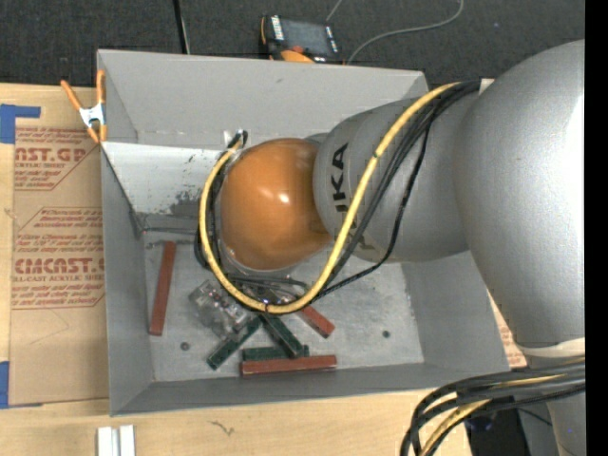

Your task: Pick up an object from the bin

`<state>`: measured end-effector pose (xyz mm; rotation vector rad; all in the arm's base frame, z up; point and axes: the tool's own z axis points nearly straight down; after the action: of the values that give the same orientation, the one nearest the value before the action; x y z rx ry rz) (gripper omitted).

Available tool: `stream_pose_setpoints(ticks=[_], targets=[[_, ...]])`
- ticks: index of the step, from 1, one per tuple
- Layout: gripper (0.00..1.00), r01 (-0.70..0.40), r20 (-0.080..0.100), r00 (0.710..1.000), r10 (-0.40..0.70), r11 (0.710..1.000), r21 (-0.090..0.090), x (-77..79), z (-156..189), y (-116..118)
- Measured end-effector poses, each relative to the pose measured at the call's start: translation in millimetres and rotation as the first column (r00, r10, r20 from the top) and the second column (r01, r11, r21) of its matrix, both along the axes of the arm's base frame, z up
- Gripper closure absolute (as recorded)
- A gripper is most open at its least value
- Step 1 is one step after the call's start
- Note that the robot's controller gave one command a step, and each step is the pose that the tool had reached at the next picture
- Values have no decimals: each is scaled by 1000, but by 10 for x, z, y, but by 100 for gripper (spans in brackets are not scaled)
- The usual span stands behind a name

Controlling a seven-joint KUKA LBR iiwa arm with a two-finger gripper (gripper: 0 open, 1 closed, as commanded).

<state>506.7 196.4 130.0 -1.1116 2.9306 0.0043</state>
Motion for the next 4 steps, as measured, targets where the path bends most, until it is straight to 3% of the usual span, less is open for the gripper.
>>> stream_pose_setpoints(ticks=[1, 2, 3, 4], targets=[[0, 4, -5, 1000, -4, 1000, -3, -7, -29, -23], [0, -147, -8, 989, 147, 989, -4, -189, -614, -363], [100, -147, 0, 989, 147, 989, 0, -166, -582, -339], [0, -147, -3, 989, 147, 989, -2, -173, -596, -350]])
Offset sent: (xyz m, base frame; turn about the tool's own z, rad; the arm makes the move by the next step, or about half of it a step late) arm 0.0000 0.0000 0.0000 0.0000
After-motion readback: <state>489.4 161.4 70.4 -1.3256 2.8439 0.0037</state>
